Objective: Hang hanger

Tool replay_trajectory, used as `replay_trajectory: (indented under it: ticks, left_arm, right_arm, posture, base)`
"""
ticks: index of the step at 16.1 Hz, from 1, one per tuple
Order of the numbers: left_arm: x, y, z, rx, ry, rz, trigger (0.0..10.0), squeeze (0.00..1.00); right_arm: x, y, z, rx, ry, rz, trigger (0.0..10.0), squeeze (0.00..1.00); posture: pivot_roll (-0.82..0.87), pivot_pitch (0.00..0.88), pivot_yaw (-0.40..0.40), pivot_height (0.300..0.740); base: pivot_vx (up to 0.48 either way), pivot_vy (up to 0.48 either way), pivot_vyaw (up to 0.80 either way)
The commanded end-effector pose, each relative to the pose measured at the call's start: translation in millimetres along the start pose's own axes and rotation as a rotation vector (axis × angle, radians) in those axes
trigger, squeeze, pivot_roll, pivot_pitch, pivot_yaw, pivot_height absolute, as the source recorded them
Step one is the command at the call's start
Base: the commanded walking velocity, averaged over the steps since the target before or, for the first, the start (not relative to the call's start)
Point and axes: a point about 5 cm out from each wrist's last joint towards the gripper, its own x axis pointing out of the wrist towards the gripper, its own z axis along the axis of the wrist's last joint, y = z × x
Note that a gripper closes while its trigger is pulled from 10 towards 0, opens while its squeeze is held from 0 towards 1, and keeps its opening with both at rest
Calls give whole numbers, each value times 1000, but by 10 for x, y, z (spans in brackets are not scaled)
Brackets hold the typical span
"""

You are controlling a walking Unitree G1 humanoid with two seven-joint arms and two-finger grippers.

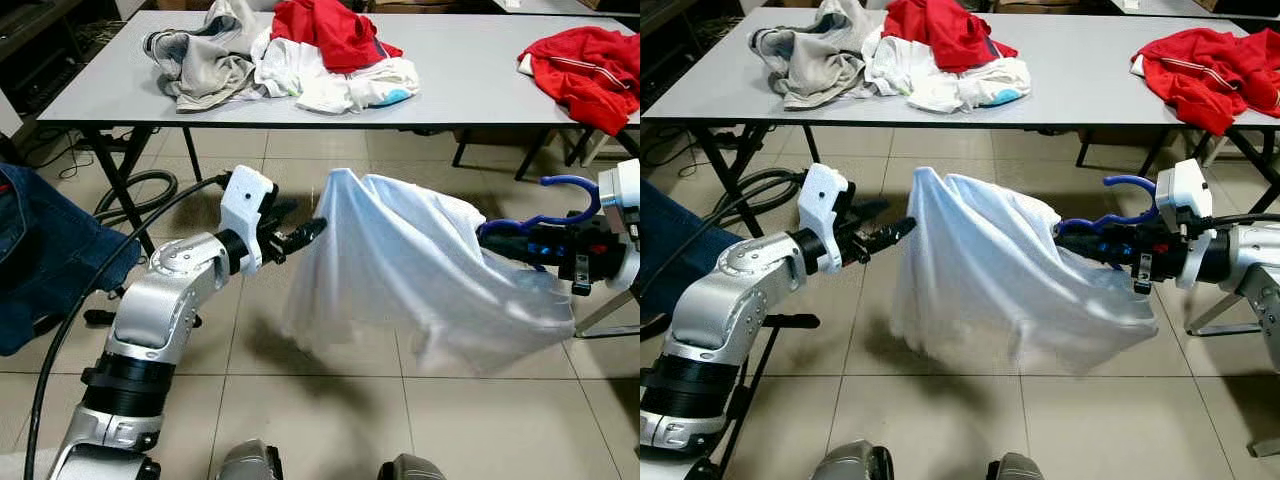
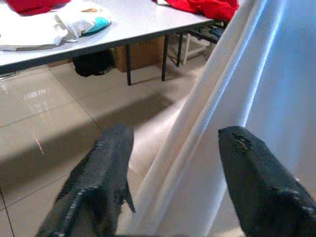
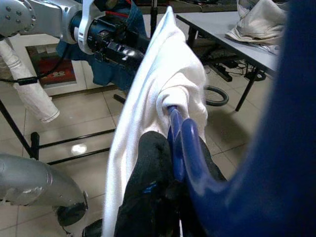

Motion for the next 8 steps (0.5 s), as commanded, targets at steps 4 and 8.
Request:
replay_trajectory:
  ticks: [4, 8]
  left_arm:
    - [87, 33, 10, -30, -29, 43, 0, 0]
    - [112, -76, 19, -83, -59, -43, 0, 0]
  right_arm:
    - [-28, -41, 125, -48, -37, -7, 10000, 0]
    - [-30, -46, 121, -47, -36, -12, 10000, 0]
  posture:
    - [-140, 0, 15, 740]
    - [-144, 0, 17, 740]
  base:
    - [0, 0, 0]
    - [0, 0, 0]
